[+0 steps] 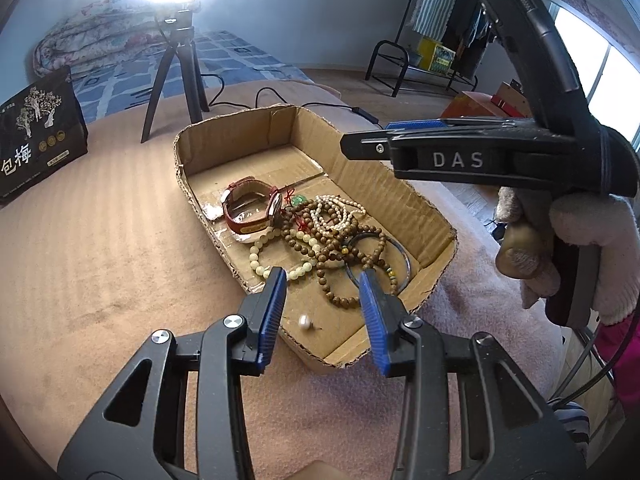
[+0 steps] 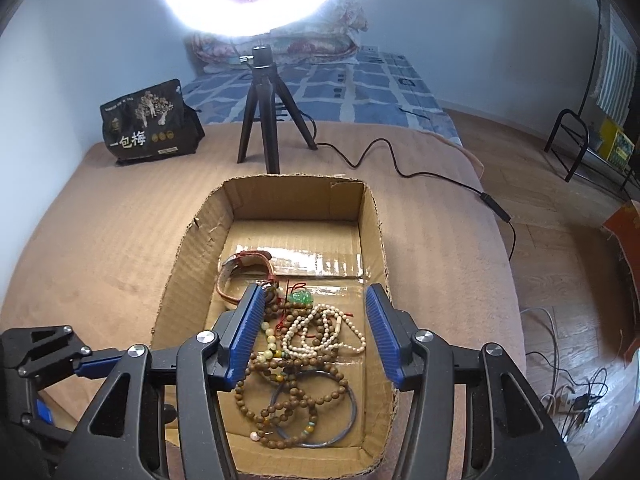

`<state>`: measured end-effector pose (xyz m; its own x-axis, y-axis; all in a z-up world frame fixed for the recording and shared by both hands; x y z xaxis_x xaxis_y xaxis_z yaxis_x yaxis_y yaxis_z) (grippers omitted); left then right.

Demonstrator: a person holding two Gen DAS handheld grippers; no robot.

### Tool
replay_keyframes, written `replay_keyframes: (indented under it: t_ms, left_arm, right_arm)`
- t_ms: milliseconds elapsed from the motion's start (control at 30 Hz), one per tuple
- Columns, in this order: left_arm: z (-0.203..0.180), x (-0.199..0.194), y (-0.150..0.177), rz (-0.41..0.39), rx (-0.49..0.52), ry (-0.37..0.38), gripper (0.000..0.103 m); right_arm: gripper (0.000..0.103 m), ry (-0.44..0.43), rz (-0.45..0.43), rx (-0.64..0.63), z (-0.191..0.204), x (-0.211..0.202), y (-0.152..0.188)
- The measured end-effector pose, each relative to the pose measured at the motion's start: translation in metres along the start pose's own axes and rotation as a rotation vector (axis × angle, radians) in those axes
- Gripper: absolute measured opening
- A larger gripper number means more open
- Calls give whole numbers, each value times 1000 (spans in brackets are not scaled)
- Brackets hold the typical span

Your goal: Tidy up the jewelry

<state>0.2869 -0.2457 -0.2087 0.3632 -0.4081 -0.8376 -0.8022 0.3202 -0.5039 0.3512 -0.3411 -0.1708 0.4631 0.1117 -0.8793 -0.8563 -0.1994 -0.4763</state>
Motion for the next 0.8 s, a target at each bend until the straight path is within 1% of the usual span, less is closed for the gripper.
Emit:
replay_keyframes:
  t_ms: [33,100,167,300,500,800]
  left_arm:
    - [0,-1,0,1,1,-2,38]
    - [0,-3,1,-2,2,-6,38]
    - [-1,-6,2,-6,2,-9,38]
    - [-4,-14,4,-18,10,-18,38]
    - [-9,-34,7,-44,19,-33,38]
    - [-13,-66,17,-84,24,-55,38]
  right_arm:
    - [56,5,-1,0,0,-1,0]
    - [65,17,-10,2,-1,-4,0]
    - [70,20,-16,10,-1,-7,1]
    - [70,10,-13,30,-1,-12,5]
    - [71,29,-11,36,4,-24,11]
    - [71,49,-52,20,20,-62,21]
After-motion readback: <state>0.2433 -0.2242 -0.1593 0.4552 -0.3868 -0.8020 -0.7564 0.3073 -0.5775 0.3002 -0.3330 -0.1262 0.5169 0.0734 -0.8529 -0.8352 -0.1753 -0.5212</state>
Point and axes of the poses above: each gripper's, at about its wrist camera, not at the fingertips, and x roughly the way its jaws point, z to its left, y to its underside, the point moved 8 cm from there along x, roughly the way its jaws point, and after that the axes turned 10 degrees about z, right-handed, at the moved point
